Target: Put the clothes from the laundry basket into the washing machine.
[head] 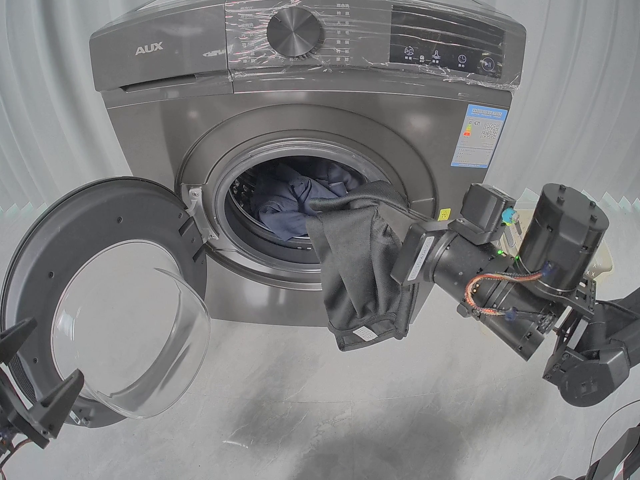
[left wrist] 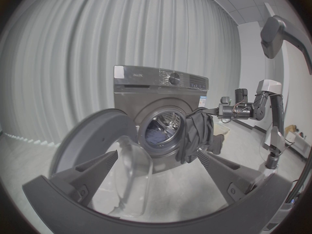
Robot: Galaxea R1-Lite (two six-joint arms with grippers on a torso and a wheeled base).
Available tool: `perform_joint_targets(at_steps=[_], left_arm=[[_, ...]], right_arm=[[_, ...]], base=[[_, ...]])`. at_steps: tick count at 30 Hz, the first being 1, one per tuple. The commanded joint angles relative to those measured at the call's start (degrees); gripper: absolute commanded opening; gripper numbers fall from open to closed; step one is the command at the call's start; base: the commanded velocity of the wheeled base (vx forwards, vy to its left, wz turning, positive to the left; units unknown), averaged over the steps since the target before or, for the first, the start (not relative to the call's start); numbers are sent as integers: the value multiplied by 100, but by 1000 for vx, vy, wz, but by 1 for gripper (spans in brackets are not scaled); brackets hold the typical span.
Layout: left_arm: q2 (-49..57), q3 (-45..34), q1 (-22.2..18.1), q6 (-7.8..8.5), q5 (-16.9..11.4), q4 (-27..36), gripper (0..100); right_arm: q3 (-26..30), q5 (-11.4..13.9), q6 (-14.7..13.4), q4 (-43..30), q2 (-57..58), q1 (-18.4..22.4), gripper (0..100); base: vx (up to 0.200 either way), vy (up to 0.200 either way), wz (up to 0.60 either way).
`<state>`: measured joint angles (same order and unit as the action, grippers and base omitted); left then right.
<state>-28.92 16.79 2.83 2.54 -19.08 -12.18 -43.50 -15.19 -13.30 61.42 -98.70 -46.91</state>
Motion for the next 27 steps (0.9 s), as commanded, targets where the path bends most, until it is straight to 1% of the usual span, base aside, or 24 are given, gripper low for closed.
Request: perform_joint_targets(at_steps=[1, 4, 5, 6, 7, 8, 9, 10, 15, 16, 17, 18, 21, 25, 27], left_arm=[[-2048, 149, 904, -78, -175, -1015, 100], [-2804, 149, 1352, -104, 168, -1595, 100], [-2918, 149, 1422, -113, 212, -1691, 100], [-3173, 132, 1607, -113, 291, -1981, 100], [-3173, 132, 1607, -113, 291, -1981, 100], [-3498, 123, 1827, -113, 317, -2289, 100], [-3683, 132, 1923, -113, 317, -2403, 100], [-3841, 149, 1994, -113, 317, -2456, 100], [-4526, 202, 2240, -113, 317, -2641, 100], [-4764, 202, 2354, -113, 317, -2799, 100], [-4781, 202, 2363, -113, 317, -2816, 100], [-4948, 202, 2521, -113, 317, -3001, 100], [-5212, 229, 2785, -113, 343, -3291, 100], [-5643, 246, 3048, -122, 642, -3599, 100], [-5757, 246, 3101, -131, 669, -3722, 100]], right_arm=[[-484, -81, -111, 20, -458, -11, 0], [-660, -133, -138, 28, -572, 15, 0], [-695, -142, -138, 28, -589, 24, 0], [-748, -160, -155, 28, -607, 42, 0], [-748, -160, -155, 28, -607, 42, 0], [-810, -169, -217, 28, -633, 42, 0], [-810, -169, -217, 28, -633, 42, 0], [-836, -169, -296, 28, -633, 33, 0], [-924, -160, -305, 37, -642, 24, 0], [-933, -160, -305, 37, -651, 33, 0], [-941, -160, -305, 37, -651, 33, 0], [-950, -169, -305, 46, -686, 33, 0], [-1012, -169, -305, 46, -748, 24, 0], [-1100, -177, -314, 46, -880, -2, 0], [-1126, -177, -314, 55, -932, -2, 0]], base=[[0, 0, 0], [0, 0, 0], [0, 0, 0], [0, 0, 0], [0, 0, 0], [0, 0, 0], [0, 0, 0], [0, 0, 0], [0, 0, 0], [0, 0, 0], [0, 0, 0], [0, 0, 0], [0, 0, 0], [0, 0, 0], [0, 0, 0]])
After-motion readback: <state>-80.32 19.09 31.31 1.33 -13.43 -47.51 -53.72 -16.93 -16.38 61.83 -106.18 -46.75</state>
